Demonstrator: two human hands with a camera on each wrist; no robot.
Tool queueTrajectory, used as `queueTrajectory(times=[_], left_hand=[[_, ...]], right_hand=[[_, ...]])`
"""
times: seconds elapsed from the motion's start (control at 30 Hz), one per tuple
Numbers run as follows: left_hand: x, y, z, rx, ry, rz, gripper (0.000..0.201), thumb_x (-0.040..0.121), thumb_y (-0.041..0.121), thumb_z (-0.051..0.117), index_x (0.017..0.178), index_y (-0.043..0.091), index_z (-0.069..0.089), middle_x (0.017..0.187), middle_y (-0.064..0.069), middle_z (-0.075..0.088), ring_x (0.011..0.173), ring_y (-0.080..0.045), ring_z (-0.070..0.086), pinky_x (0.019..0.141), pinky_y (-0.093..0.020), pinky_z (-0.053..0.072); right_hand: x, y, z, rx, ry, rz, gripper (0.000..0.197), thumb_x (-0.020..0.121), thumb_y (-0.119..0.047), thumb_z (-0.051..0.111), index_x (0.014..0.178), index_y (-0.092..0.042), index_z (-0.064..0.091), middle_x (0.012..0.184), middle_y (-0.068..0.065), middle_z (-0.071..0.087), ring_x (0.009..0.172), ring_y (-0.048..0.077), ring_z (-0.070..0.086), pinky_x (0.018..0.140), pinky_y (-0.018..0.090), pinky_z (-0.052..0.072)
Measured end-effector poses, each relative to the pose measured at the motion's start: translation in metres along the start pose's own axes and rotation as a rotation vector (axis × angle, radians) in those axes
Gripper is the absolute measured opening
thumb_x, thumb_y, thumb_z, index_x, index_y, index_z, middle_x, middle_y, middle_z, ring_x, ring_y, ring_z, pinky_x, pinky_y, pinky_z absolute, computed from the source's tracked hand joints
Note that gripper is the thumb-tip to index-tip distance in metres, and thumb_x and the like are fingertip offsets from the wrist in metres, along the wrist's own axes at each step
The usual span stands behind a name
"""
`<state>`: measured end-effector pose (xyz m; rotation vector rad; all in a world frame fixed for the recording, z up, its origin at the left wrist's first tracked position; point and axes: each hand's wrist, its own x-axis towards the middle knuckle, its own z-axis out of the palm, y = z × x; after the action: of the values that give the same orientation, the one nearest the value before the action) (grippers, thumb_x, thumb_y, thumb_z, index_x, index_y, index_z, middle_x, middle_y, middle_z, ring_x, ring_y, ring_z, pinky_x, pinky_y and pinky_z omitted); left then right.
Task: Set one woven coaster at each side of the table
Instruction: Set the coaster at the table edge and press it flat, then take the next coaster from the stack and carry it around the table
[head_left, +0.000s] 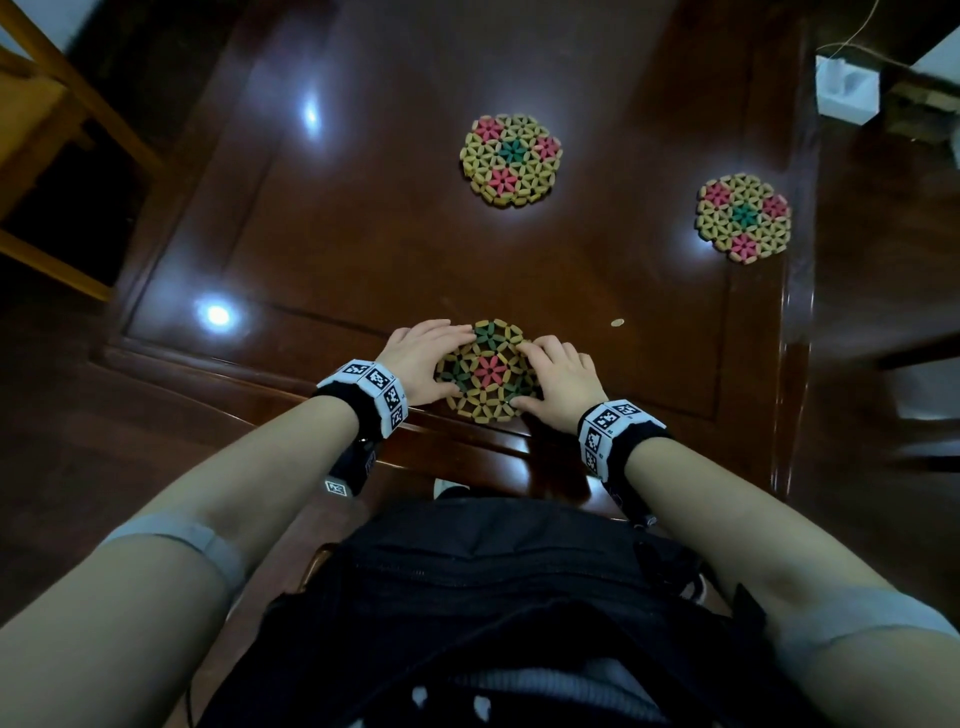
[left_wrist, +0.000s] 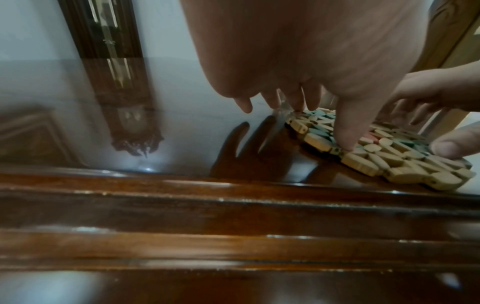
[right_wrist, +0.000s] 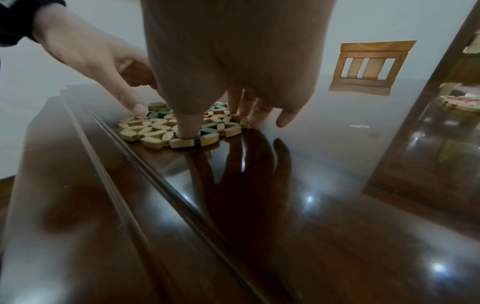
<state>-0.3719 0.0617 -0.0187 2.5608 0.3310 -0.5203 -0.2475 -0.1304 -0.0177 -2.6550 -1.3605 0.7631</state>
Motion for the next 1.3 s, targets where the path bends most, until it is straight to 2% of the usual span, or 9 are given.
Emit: queueTrajectory(times=[0.47,0.57,0.7,0.97,1.1,1.2,1.3], left_hand=[[-0.001,0.002,-0.001,-0.024,-0.008,0.002,0.077,0.081,0.038,0.067,0.146,0.031,0.026,0.156,0.010,0.025,0.146,-0.017,0.016,0.116,-0.050,0.016],[0.000,0.002,-0.008,-0.091,0.074,-0.011,0.064,0.086,0.038,0.058,0.144,0.031,0.032,0.154,0.008,0.030,0.144,-0.019,0.022,0.116,-0.051,0.021],[0.008,-0.003,-0.028,-0.143,0.177,-0.139,0.046,0.094,0.029,0.048,0.139,0.027,0.040,0.148,0.003,0.040,0.139,-0.022,0.030,0.112,-0.047,0.024],[0.052,-0.001,-0.083,-0.111,0.294,-0.286,0.042,0.093,0.029,0.047,0.135,0.023,0.047,0.138,0.001,0.054,0.131,-0.025,0.042,0.107,-0.047,0.034],[0.085,0.005,-0.113,-0.112,0.279,-0.326,0.044,0.093,0.032,0.047,0.135,0.024,0.046,0.133,0.003,0.057,0.126,-0.024,0.047,0.104,-0.045,0.040],[0.117,0.002,-0.128,-0.230,0.240,-0.377,0.048,0.092,0.034,0.050,0.137,0.022,0.042,0.133,0.001,0.056,0.123,-0.022,0.051,0.101,-0.040,0.044],[0.152,-0.004,-0.140,-0.360,0.255,-0.394,0.053,0.091,0.036,0.055,0.138,0.015,0.041,0.136,-0.004,0.055,0.122,-0.023,0.053,0.096,-0.033,0.044]], right_hand=[[-0.003,0.003,0.003,0.109,-0.006,0.023,0.076,0.081,-0.047,0.066,0.144,-0.024,0.032,0.142,0.003,0.036,0.128,0.024,0.037,0.106,0.041,0.033],[-0.003,0.008,-0.003,0.208,0.033,0.031,0.066,0.087,-0.046,0.059,0.144,-0.025,0.034,0.139,0.003,0.038,0.127,0.023,0.038,0.106,0.041,0.032],[0.000,0.025,-0.019,0.270,0.077,0.104,0.055,0.092,-0.039,0.053,0.142,-0.024,0.036,0.140,0.005,0.037,0.129,0.025,0.037,0.108,0.042,0.032],[0.034,0.082,-0.075,0.186,0.114,0.194,0.053,0.092,-0.032,0.053,0.142,-0.022,0.036,0.142,0.006,0.037,0.128,0.029,0.039,0.104,0.044,0.036],[0.068,0.089,-0.099,0.177,0.045,0.163,0.052,0.093,-0.032,0.049,0.143,-0.024,0.036,0.146,0.005,0.039,0.132,0.028,0.036,0.102,0.049,0.043],[0.100,0.081,-0.109,0.195,-0.021,0.140,0.054,0.094,-0.033,0.048,0.145,-0.024,0.033,0.146,0.005,0.042,0.134,0.028,0.037,0.107,0.046,0.037],[0.133,0.071,-0.115,0.212,-0.080,0.127,0.059,0.094,-0.034,0.048,0.148,-0.021,0.027,0.148,0.009,0.041,0.135,0.029,0.038,0.110,0.046,0.035]])
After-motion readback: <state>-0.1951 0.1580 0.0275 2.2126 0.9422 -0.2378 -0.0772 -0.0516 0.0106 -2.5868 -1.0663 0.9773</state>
